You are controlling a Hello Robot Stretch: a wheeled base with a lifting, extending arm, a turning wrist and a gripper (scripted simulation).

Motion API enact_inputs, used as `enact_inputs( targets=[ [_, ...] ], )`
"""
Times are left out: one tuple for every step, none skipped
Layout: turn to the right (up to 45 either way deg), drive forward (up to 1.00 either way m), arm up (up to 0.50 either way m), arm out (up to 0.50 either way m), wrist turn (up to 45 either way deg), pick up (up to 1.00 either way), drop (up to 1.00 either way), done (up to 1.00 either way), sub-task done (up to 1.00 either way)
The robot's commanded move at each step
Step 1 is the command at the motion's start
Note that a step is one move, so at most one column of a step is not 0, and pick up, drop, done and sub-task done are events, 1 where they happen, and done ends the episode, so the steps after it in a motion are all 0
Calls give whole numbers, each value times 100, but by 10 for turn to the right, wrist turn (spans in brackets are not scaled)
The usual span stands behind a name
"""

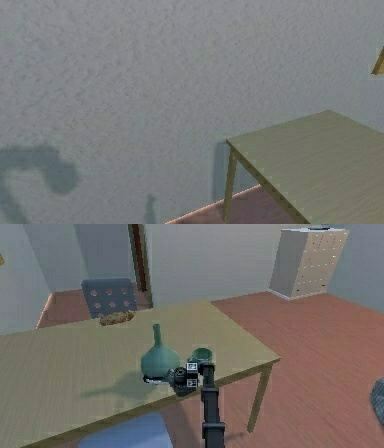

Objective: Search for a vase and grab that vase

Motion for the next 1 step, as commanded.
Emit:
enact_inputs(
  targets=[
    [0,0,0,0,0,100,0,0,0]
  ],
)
